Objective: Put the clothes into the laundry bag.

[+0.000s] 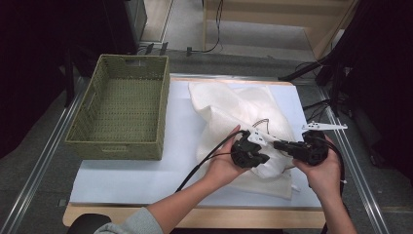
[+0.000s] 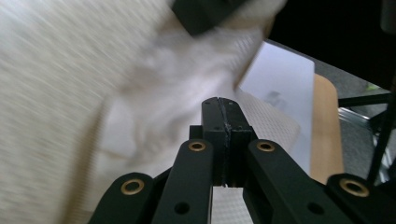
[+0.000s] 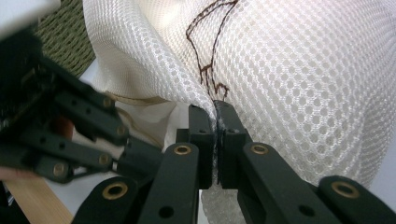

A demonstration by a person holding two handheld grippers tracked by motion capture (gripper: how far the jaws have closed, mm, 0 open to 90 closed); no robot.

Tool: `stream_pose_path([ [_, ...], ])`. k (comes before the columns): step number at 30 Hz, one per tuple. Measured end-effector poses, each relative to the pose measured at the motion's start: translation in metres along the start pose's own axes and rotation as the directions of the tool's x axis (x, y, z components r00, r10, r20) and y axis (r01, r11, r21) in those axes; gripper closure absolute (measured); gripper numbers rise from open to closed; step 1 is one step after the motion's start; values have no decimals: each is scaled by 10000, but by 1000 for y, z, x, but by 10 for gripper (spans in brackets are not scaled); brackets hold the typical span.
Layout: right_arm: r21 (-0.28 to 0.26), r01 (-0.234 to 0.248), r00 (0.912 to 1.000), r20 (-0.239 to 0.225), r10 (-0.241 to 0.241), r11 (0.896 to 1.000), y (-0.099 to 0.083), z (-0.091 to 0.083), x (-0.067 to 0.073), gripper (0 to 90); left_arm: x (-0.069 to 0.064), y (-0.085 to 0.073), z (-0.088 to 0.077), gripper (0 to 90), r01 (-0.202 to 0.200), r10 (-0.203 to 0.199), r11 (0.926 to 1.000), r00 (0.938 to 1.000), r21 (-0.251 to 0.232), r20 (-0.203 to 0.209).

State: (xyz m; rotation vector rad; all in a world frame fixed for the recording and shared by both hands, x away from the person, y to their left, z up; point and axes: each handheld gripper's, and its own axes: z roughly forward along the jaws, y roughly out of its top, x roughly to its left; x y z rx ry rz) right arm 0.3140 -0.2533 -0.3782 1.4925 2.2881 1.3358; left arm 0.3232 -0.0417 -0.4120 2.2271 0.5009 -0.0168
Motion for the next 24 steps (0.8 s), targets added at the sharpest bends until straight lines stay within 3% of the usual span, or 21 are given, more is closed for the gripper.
stream_pose_path([
  [8, 228, 48, 10000, 46, -49, 9997, -6, 9, 1, 883, -9, -19, 22, 900, 145, -150, 9991, 9998, 399, 117],
  [15, 489, 114, 9999, 41, -116, 9987, -17, 14, -3, 881, -14, -26, 37, 884, -98, 87, 9984, 9998, 555, 196],
  [24, 452, -31, 10000, -7, 31, 9990, -16, 16, -2, 881, -3, -20, 56, 900, -68, 84, 9995, 9985, 299, -544],
])
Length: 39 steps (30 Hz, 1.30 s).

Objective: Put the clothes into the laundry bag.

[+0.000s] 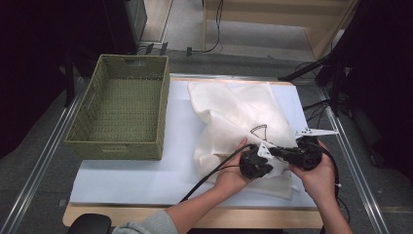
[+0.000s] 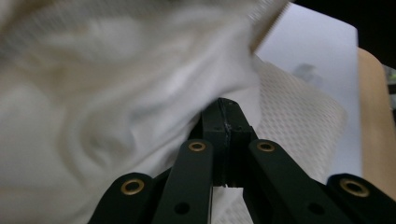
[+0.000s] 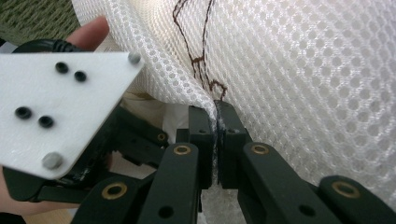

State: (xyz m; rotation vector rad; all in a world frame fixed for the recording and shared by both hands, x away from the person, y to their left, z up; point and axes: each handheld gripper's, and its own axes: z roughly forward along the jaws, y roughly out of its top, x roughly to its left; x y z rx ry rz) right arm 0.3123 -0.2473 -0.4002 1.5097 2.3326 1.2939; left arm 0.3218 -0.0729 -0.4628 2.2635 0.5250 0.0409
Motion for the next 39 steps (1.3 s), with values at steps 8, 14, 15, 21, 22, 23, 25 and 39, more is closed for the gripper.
stream_pose_path([
  [8, 92, -91, 9999, -46, 92, 9999, 3, 7, 0, 882, 15, 13, 7, 900, 5, -20, 9999, 9961, -167, -878],
  [14, 252, -222, 9995, -227, 227, 9994, 6, 9, 1, 889, 26, 16, 9, 900, -322, 243, 9988, 9800, -366, -1974],
  [15, 245, -170, 9995, -257, 176, 9996, 6, 9, 1, 891, 28, 17, 7, 900, -338, 244, 9987, 9747, -384, -2223],
  [21, 145, -40, 9998, -188, 43, 9999, 10, 7, 3, 895, 44, 19, -6, 900, 262, -442, 9969, 9668, -745, -2515],
  [22, 99, -40, 9999, -161, 41, 9999, 10, 7, 2, 895, 48, 19, -10, 900, 441, -665, 9948, 9636, -914, -2591],
  [23, 64, -146, 9997, -203, 147, 9999, 11, 6, 1, 896, 52, 19, -14, 900, 627, -875, 9930, 9595, -998, -2679],
  [25, 12, -246, 9995, -200, 246, 9997, 11, 4, 0, 895, 61, 18, -21, 900, 989, -1302, 9871, 9532, -1257, -2729],
  [39, 325, -177, 9997, -184, 183, 9993, 7, 20, 3, 888, 83, 9, -26, 900, 1733, -1873, 9811, 9620, -857, -1986],
])
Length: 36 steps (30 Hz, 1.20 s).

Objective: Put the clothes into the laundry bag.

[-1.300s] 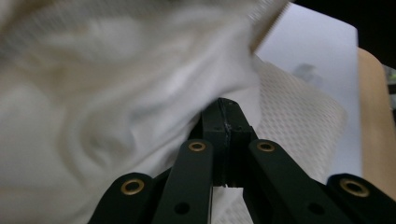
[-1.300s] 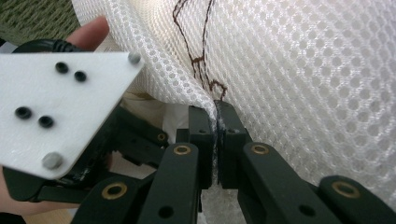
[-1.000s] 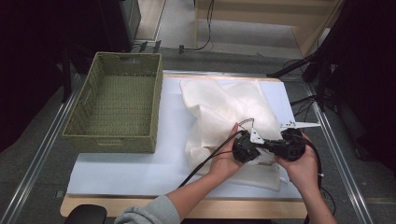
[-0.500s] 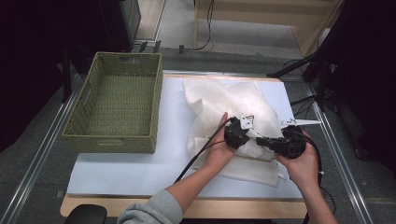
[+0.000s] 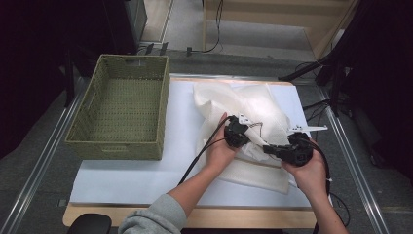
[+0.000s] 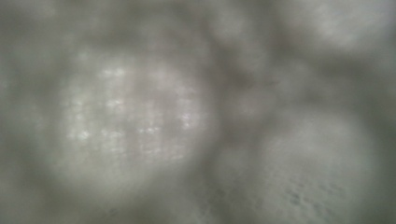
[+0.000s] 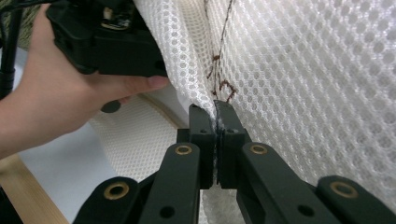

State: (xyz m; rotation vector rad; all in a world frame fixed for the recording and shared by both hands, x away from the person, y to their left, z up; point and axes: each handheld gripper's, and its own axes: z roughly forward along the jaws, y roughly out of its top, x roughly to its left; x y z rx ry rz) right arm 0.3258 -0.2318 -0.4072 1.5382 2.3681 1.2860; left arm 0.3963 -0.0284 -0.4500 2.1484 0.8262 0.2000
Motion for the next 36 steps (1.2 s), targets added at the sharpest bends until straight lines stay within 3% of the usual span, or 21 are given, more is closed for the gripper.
stream_pose_path([
  [5, -94, 67, 10000, 47, -67, 9999, 0, -1, -1, 888, -6, -2, -14, 900, -228, 204, 9992, 9974, 332, 692],
  [10, -66, 60, 10000, 74, -60, 10000, -1, 0, -3, 885, -14, -5, -29, 900, -759, 713, 9958, 9936, 510, 873],
  [14, -101, 36, 9999, 144, -35, 9999, -3, 0, -5, 883, -12, -10, -42, 900, -688, 643, 9968, 9929, 418, 999],
  [18, -90, -3, 9999, 172, 5, 10000, -3, 2, -6, 883, -15, -16, -50, 900, -1025, 962, 9940, 9853, 381, 1414],
  [22, -77, 34, 9998, 210, -32, 10000, -2, 3, -4, 883, -22, -23, -45, 900, -1138, 1042, 9925, 9788, 448, 1764],
  [31, -51, 44, 9998, 211, -43, 10000, 0, 7, -3, 883, -40, -30, -20, 900, -1301, 1141, 9893, 9717, 653, 2068],
  [33, -44, 62, 9996, 287, -61, 10000, 0, 10, -3, 883, -42, -32, -13, 891, -1573, 1395, 9848, 9688, 732, 2050],
  [36, -17, 74, 9995, 315, -74, 10000, 1, 21, -6, 883, -40, -34, -6, 893, -1442, 1265, 9857, 9753, 877, 1810],
])
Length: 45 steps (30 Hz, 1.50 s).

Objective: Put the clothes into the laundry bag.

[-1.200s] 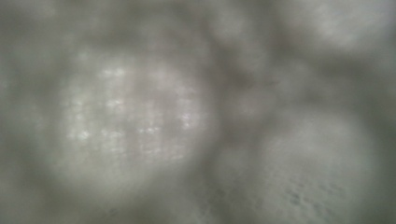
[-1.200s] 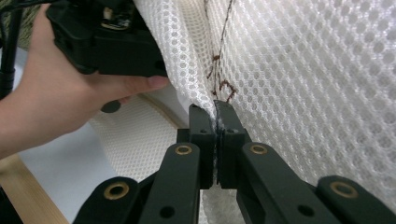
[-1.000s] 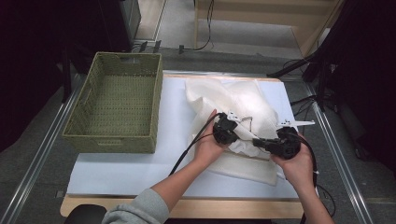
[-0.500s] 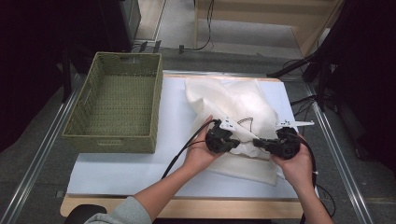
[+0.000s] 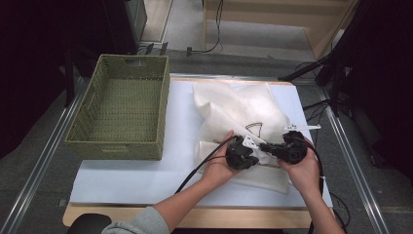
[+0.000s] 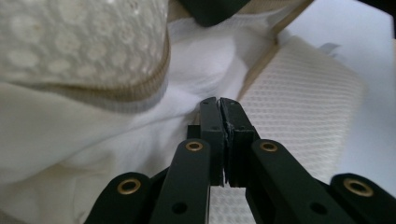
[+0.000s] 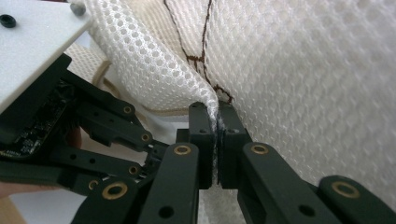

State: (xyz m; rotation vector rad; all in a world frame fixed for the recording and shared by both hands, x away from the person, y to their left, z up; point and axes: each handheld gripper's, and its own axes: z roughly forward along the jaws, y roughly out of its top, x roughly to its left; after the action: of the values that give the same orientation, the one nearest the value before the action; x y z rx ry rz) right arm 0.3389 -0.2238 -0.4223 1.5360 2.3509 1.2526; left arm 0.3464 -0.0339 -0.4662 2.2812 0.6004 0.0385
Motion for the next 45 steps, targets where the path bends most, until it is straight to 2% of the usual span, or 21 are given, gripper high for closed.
stream_pose_path([
  [3, 131, -16, 10000, -93, 17, 9999, -1, 9, -3, 883, 7, 1, 3, 900, 208, -209, 9997, 9996, -97, -189],
  [8, 187, -54, 9999, -89, 55, 9998, 0, 16, -5, 883, 15, 5, 13, 900, 125, -127, 9999, 9993, -53, -353],
  [10, 163, -78, 9999, -119, 80, 9998, 1, 18, -4, 883, 20, 8, 16, 900, 302, -308, 9994, 9986, -146, -422],
  [13, 221, -63, 9999, -95, 65, 9997, 2, 20, -2, 883, 28, 14, 20, 900, 283, -296, 9994, 9970, -194, -712],
  [18, 27, -215, 9997, 90, 215, 9998, 6, 19, -2, 885, 34, 21, 25, 900, 108, -161, 9992, 9900, -385, -1404],
  [20, -58, -280, 9995, 153, 281, 9996, 8, 18, -3, 886, 38, 23, 25, 900, 244, -334, 9981, 9854, -557, -1669],
  [23, -214, -199, 9997, 122, 202, 9996, 10, 13, -3, 890, 46, 22, 20, 900, 430, -523, 9976, 9811, -534, -1863],
  [26, -229, -195, 9998, 99, 198, 9995, 11, 11, -4, 894, 47, 24, 15, 900, 378, -521, 9973, 9690, -637, -2414],
  [27, -207, -228, 9997, 70, 229, 9995, 11, 11, -4, 894, 47, 25, 12, 900, 361, -541, 9968, 9610, -711, -2712],
  [29, -140, -223, 9997, 82, 225, 9997, 11, 10, -4, 895, 53, 26, 7, 900, 655, -946, 9921, 9501, -1067, -2972],
  [30, -123, -286, 9996, 10, 286, 9995, 11, 10, -3, 895, 56, 25, 5, 900, 747, -1063, 9906, 9477, -1148, -3008],
  [32, -160, -311, 9993, -201, 307, 9994, 12, 11, -1, 895, 63, 25, 6, 900, 778, -1156, 9888, 9390, -1274, -3239],
  [33, -160, -311, 9993, -201, 307, 9994, 12, 11, -1, 895, 63, 25, 6, 900, 778, -1156, 9888, 9390, -1274, -3239],
  [34, -146, -261, 9994, -231, 257, 9996, 12, 12, 1, 895, 68, 23, 7, 900, 954, -1320, 9869, 9409, -1297, -3120],
  [35, -31, -154, 9997, -185, 154, 9999, 11, 15, 4, 894, 74, 20, 11, 900, 1271, -1616, 9823, 9461, -1372, -2807],
  [38, 35, -160, 9998, -136, 161, 9999, 10, 18, 4, 893, 75, 20, 10, 900, 1413, -1694, 9821, 9516, -1244, -2563],
  [39, 68, -174, 9998, -121, 175, 9998, 10, 18, 4, 893, 75, 20, 7, 900, 1484, -1722, 9823, 9558, -1146, -2383],
  [42, 39, -212, 9997, -123, 212, 9998, 9, 19, 2, 888, 72, 19, 0, 889, 1455, -1582, 9866, 9645, -745, -2114],
  [45, -4, -85, 9999, -117, 84, 10000, 8, 20, 1, 886, 67, 15, -8, 860, 1264, -1349, 9904, 9724, -562, -1906],
])
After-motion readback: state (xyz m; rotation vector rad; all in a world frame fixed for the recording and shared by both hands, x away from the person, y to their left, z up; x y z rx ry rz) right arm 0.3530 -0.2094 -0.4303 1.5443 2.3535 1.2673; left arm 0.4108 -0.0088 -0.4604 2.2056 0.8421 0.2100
